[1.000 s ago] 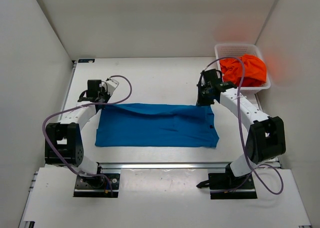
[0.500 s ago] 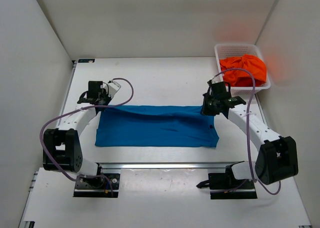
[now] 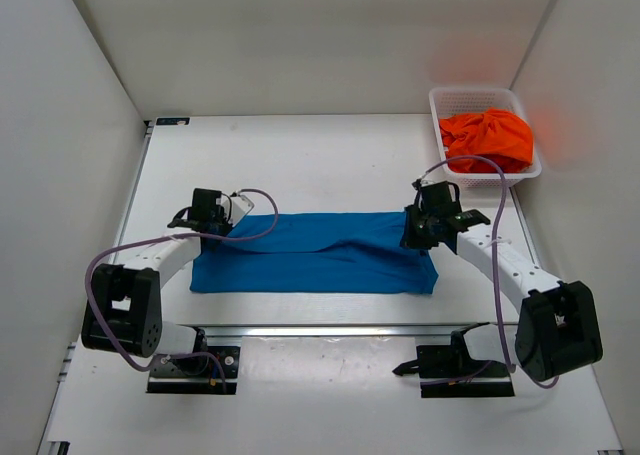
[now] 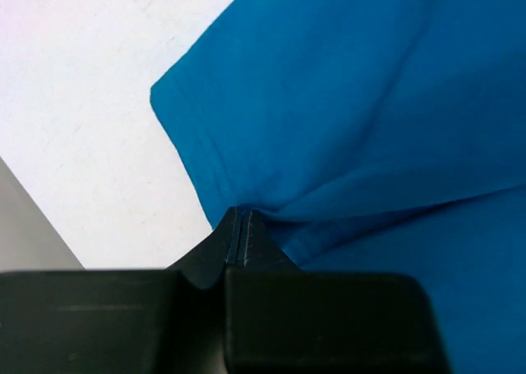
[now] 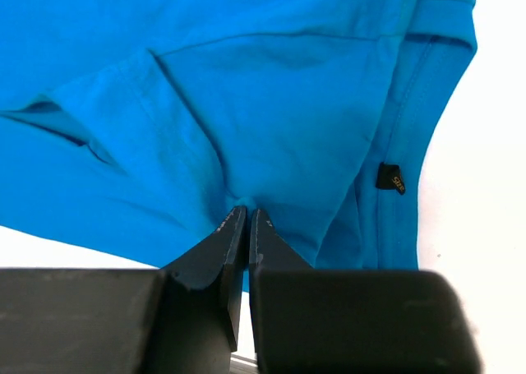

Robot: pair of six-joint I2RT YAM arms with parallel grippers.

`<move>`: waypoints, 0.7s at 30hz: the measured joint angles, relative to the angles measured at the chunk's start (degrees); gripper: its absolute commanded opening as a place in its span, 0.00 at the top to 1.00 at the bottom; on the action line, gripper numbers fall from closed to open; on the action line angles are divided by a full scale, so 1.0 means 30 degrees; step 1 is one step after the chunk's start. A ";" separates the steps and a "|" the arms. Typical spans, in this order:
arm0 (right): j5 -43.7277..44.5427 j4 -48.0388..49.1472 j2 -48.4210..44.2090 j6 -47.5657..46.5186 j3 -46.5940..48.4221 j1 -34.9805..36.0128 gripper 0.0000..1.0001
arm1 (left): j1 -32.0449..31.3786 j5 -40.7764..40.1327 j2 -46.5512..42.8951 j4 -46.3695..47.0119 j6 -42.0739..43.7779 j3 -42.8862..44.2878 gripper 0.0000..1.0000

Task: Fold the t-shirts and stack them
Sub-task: Fold the other side of the tshirt into a rectangle

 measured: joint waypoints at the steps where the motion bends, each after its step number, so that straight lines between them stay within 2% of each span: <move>1: -0.0051 0.0036 -0.0044 -0.0029 -0.0102 -0.0007 1.00 | 0.0000 -0.0153 0.0000 0.0204 0.0000 -0.0051 1.00; 2: -0.0080 0.0073 -0.0117 -0.0051 -0.0211 -0.0066 1.00 | 0.0000 -0.0262 0.0000 0.0335 0.0000 -0.0095 1.00; 4: -0.0233 0.0160 -0.0372 -0.0058 -0.0576 -0.0124 0.93 | 0.0000 -0.0452 0.0000 0.0568 0.0007 -0.0197 1.00; 6: -0.0517 0.0233 -0.0612 -0.0109 -0.0969 -0.0219 0.71 | 0.0000 -0.0619 -0.0007 0.0729 -0.0007 -0.0255 1.00; 8: -0.0765 0.0233 -0.0780 -0.0255 -0.1275 -0.0321 0.61 | 0.0000 -0.0787 -0.0007 0.0801 0.0000 -0.0277 0.95; 9: -0.0940 0.0204 -0.0860 -0.0306 -0.1435 -0.0393 0.58 | 0.0000 -0.0838 -0.0007 0.0801 -0.0015 -0.0277 0.82; 11: -0.1217 0.0073 -0.1005 -0.0619 -0.1668 -0.0532 0.51 | 0.0000 -0.0911 -0.0007 0.0699 -0.0080 -0.0277 0.46; 13: -0.1530 -0.0080 -0.1260 -0.0918 -0.1836 -0.0729 0.48 | 0.0007 -0.1144 -0.0029 0.0474 -0.0415 -0.0262 0.38; 18: -0.1632 -0.0087 -0.1676 -0.1217 -0.1428 -0.0590 0.46 | 0.0248 -0.1392 -0.0408 -0.0801 -0.1107 0.0204 0.38; 21: -0.1712 0.0211 -0.0517 -0.1275 -0.0160 0.0503 0.45 | 0.0299 -0.1472 -0.1209 -0.1129 -0.1617 0.0364 0.35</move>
